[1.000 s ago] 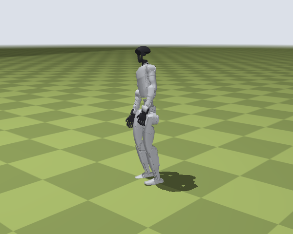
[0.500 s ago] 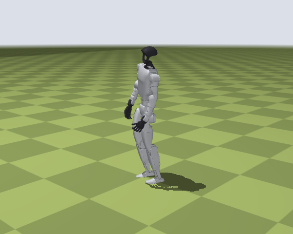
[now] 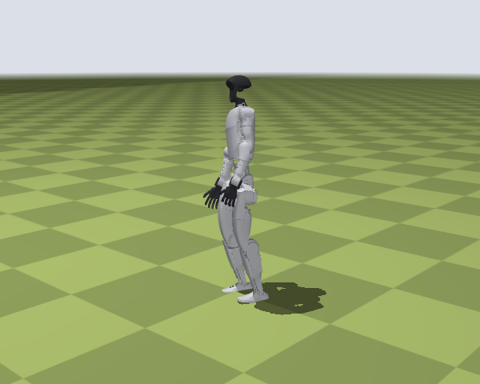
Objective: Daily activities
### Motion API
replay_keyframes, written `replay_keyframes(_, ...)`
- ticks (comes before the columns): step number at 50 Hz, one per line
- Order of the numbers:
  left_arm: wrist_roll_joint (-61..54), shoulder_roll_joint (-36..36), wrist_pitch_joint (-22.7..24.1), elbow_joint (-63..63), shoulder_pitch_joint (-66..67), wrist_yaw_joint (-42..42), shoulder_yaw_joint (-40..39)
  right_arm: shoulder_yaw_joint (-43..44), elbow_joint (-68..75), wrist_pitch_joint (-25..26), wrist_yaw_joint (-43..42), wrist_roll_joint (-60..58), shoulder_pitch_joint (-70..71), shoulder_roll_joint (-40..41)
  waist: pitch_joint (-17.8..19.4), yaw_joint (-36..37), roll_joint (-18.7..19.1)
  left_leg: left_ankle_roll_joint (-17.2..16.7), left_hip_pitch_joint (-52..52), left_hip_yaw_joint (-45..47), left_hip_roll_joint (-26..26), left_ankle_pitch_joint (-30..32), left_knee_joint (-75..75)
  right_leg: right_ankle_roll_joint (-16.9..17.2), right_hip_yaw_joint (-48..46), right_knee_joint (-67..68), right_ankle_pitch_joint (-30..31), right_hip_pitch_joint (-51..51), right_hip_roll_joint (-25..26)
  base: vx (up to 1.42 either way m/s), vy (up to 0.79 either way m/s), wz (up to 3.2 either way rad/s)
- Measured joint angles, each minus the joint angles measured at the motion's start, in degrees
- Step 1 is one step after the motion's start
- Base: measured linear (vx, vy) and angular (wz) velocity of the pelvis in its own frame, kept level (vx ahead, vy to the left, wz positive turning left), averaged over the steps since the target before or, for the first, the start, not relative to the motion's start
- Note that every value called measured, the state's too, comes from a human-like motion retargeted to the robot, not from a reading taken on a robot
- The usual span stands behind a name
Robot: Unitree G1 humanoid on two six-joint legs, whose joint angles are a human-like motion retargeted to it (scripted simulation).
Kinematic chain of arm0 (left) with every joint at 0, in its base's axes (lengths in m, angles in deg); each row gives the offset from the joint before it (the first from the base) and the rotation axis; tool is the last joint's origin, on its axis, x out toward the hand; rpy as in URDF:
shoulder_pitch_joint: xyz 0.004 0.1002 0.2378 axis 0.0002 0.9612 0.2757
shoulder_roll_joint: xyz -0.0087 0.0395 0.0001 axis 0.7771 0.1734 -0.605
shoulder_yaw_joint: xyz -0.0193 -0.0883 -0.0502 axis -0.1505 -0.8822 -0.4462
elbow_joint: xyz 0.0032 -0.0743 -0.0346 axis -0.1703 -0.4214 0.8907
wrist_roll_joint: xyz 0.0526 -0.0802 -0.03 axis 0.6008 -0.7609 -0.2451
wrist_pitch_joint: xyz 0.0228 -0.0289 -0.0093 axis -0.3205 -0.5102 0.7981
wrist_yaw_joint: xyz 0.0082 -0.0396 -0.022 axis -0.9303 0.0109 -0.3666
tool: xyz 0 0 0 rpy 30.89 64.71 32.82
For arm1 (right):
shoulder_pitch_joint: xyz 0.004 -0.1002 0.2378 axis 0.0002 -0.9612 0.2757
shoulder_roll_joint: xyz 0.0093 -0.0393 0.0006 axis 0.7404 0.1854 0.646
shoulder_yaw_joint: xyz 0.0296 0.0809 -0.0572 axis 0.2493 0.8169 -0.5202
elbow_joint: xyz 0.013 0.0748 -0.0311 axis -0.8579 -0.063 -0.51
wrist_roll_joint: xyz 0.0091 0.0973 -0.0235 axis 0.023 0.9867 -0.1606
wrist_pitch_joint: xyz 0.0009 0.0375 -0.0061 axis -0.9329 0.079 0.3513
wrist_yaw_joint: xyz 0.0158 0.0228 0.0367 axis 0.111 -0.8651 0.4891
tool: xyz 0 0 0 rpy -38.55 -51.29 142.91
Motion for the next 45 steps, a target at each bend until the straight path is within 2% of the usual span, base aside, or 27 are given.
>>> replay_keyframes(5, -1.63, 0.27, 0.06, -0.29, -0.57, -1.28, -1.30, -0.63, -0.08, 0.21, 0.11, 0.42, 0.45, 0.37, 0.18, -0.50, -0.77, 0.28, 0.32, 1.27, -0.07, 0.06, -0.57, 0.34, 0.67, -0.43, 0.27, -0.08, -0.01, 0.00, 0.02, -0.16)
replay_keyframes(9, -3.76, 1.06, 0.17, -0.65, -1.82, -2.73, -3.67, -1.51, 0.62, 0.57, 0.49, 1.16, 0.33, 2.36, 0.43, 0.27, -3.17, 0.26, 0.13, 1.72, 0.27, -0.06, -0.21, 0.61, 0.51, -1.31, 0.72, 0.14, 0.19, 0.00, 0.00, 0.00)
replay_keyframes(23, -10.19, 3.98, -0.98, -4.97, -4.85, -6.03, -12.90, -3.68, -1.48, 1.70, 3.11, 5.08, 0.54, 8.32, 2.16, 4.87, -18.72, -0.67, 1.63, 0.01, 2.18, 0.96, -1.46, 0.82, -2.06, -3.99, 2.37, 2.58, 1.69, 0.02, -0.07, 0.06)
replay_keyframes(28, -11.06, 5.83, -1.04, -3.69, -5.20, -6.44, -14.33, -3.82, -2.97, 1.87, 3.39, 5.63, 0.87, 8.88, 2.86, 5.67, -22.04, -0.94, 2.82, -0.53, 2.51, 2.09, -3.86, 0.93, -2.72, -4.82, 2.79, 3.24, 2.07, 0.00, 0.00, 0.00)
replay_keyframes(35, -11.71, 6.39, -1.02, -0.27, -4.64, -7.98, -14.03, -2.14, -3.39, 2.06, 1.17, 4.27, 1.59, 8.50, 3.70, 5.76, -21.42, -1.34, 3.80, -1.05, 2.11, 4.02, -6.62, 1.68, -2.95, -5.46, 3.30, 3.40, 1.78, 0.00, 0.00, 0.00)
replay_keyframes(45, -11.67, 5.87, -1.65, 3.04, -1.85, -8.06, -12.48, 0.13, -0.24, 2.59, -1.00, 0.65, 3.76, 6.52, 3.24, 4.35, -14.30, -2.18, 4.18, -0.77, 1.16, 7.13, -10.79, 2.53, -1.74, -7.09, 4.80, 2.49, 1.20, 0.00, 0.00, 0.00)
